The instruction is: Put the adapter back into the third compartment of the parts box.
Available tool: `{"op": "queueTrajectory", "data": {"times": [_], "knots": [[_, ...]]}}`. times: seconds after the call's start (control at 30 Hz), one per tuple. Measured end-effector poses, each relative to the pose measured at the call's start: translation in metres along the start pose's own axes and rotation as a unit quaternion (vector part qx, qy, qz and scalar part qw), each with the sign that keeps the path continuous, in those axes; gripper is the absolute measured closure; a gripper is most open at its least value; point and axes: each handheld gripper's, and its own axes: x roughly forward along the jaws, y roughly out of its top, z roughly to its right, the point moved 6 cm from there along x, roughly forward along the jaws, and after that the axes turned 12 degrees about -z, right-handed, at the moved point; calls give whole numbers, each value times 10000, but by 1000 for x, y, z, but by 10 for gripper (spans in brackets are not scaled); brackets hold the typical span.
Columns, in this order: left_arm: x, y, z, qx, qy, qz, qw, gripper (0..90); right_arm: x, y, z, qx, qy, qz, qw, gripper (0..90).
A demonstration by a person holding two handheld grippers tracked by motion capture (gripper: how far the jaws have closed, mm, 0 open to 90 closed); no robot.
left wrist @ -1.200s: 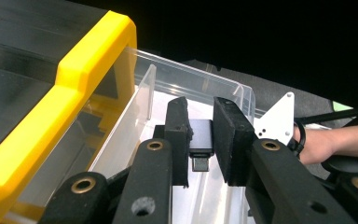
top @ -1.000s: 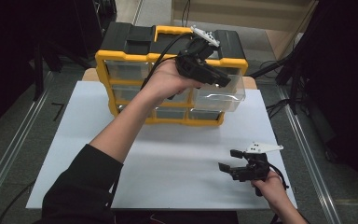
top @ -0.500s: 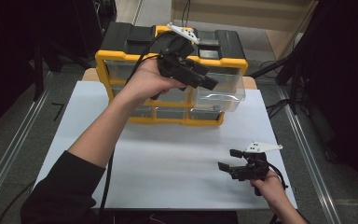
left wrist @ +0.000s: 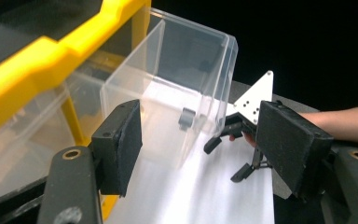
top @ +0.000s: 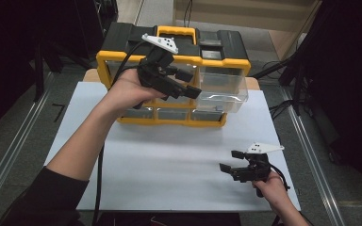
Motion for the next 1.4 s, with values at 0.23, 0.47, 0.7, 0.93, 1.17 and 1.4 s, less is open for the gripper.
{"op": "queueTrajectory", "data": {"times": [0.23, 0.47, 0.7, 0.93, 1.17, 1.4], "knots": [[3, -21, -2, -130, -48, -6, 9999, 308, -1, -1, 1, 47, 48, -14, 10000, 199], [13, -42, 1, -144, -65, -9, 9999, 287, 1, -1, 1, 80, 144, -47, 9999, 199], [24, -62, 1, -170, -16, 8, 9999, 286, 1, -1, 1, 27, 114, -44, 9999, 199], [37, -85, -6, -332, 125, -47, 9994, 286, 2, 0, -1, -50, 168, -34, 9998, 199], [47, -108, -10, -420, 258, 36, 9988, 286, 2, 0, -1, -25, 151, -60, 9999, 199], [60, -130, -12, -524, 375, -36, 9979, 287, 2, 0, -2, -40, 135, -70, 9999, 199]]}}
